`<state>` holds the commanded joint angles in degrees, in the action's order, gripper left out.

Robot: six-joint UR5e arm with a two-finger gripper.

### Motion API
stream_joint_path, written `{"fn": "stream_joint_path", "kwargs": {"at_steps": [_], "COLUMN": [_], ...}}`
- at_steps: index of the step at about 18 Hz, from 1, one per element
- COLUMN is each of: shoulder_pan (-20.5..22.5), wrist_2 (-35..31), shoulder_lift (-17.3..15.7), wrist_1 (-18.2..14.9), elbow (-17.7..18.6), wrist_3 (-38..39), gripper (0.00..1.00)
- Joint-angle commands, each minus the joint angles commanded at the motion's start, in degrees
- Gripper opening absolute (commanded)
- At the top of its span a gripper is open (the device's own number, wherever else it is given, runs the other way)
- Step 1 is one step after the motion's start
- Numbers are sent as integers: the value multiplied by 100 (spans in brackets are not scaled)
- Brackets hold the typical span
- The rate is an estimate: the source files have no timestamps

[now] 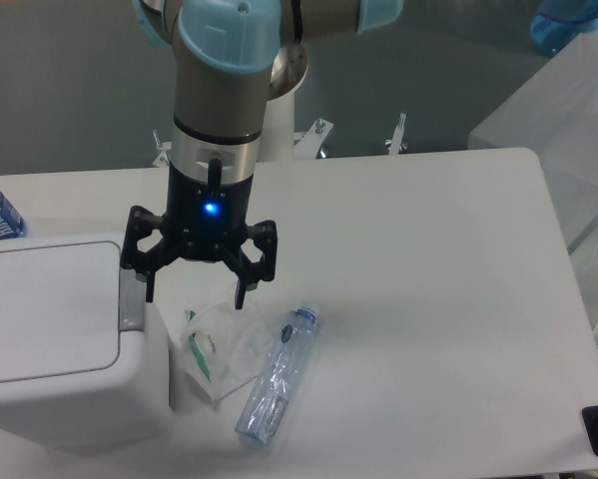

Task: Open the trash can
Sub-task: 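Lower the gripper fingers onto the lid's edge beside the hinge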

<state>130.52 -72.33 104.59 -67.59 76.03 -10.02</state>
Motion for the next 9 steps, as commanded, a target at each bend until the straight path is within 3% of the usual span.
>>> {"fn": "stream_joint_path", "kwargs": {"at_steps": [9], "shoulder_pan": [0], "wrist_2": [0], "shoulder_lift": [26], "wrist_1": [0], "elbow": [53], "wrist_3": [-9], "gripper": [100]}}
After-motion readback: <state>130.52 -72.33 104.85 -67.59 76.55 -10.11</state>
